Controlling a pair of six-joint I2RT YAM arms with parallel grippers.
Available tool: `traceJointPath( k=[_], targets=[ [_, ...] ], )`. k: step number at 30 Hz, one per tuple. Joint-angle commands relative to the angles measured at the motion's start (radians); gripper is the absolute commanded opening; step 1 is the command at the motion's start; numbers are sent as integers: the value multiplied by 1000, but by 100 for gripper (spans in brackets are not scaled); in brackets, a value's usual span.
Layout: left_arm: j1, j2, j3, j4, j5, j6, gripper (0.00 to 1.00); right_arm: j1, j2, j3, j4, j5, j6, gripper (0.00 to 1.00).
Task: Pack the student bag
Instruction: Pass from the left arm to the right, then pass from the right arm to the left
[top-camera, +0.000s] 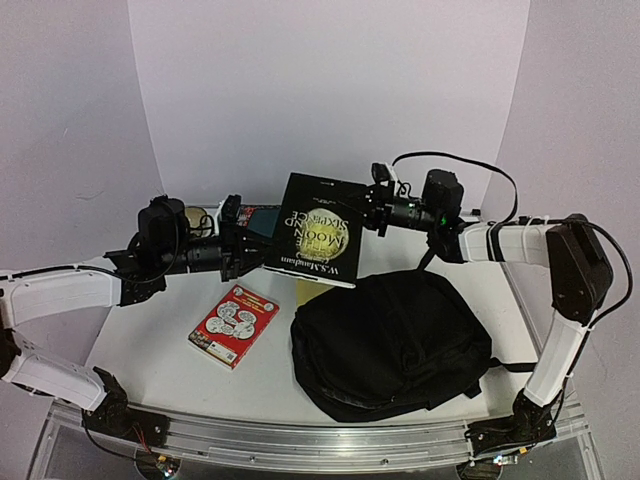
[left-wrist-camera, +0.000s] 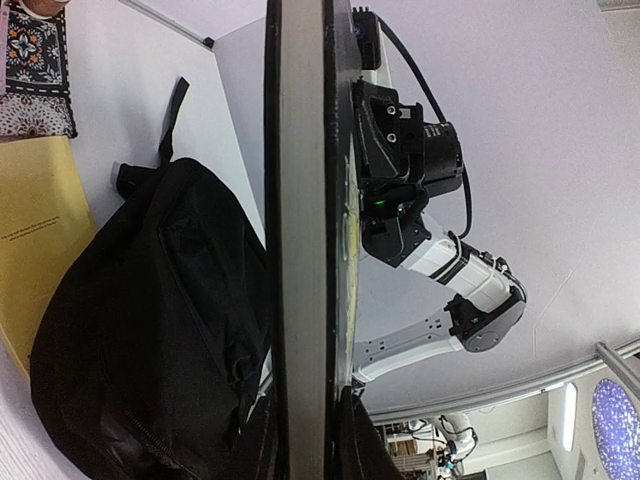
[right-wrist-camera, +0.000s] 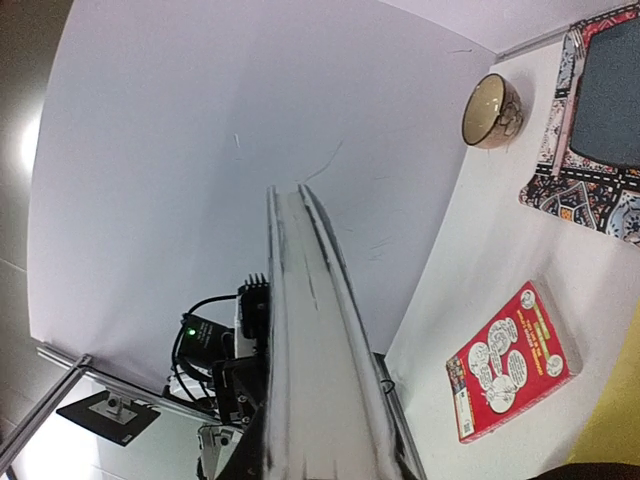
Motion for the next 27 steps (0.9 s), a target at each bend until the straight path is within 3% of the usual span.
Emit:
traceJointPath(
  k=[1,3,5,11,14,19,27],
  targets=[
    [-1,-7,5,191,-58,-20,0,-5,-41,-12,129,-43,49,9],
    [-1,-3,-7,192,-80,-32,4,-10,-56,-23,129,-31,52,1],
    [-1,-7,-18,191,-110,-41,15,-11,-68,-37,128,-16,56,0],
    [-4,-31,-54,193,-207,-67,65,-12,-119,-97,127,109,38,0],
    [-16,-35,-77,193,-258,-93,80,-12,-149,-137,125,205,20,0],
    [-80,-27,-115,193,-395,-141,91,-12,-192,-188,115,369,11,0],
    [-159,23,-112,207,-515,-201,96,-11,-243,-212,93,510,3,0]
  ],
)
